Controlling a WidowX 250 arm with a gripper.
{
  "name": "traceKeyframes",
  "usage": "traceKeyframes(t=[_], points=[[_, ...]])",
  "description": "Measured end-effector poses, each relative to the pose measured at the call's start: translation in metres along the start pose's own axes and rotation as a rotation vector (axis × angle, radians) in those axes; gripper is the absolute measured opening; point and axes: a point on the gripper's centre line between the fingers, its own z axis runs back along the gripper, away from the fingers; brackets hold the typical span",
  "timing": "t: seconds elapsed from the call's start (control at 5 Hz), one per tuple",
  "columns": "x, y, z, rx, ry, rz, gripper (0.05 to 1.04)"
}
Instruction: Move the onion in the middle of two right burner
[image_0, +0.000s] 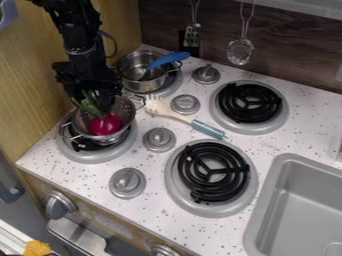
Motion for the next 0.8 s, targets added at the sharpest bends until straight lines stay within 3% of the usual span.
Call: traceKeyframes(t=[0.2,0.4,0.6,0.8], points=[[-0.0001,-0.0005,0.0000,0.000,0.001,-0.006,0.365],[-0.0030,-0.0006,0.0019,-0.004,0.032,-0.012,0.178],[-0.0022,-0.0005,0.0063,-0.012,0.054,-0.012,0.096],[-0.0023,-0.0010,0.0096,-0.012,0.053,0.014,0.086]])
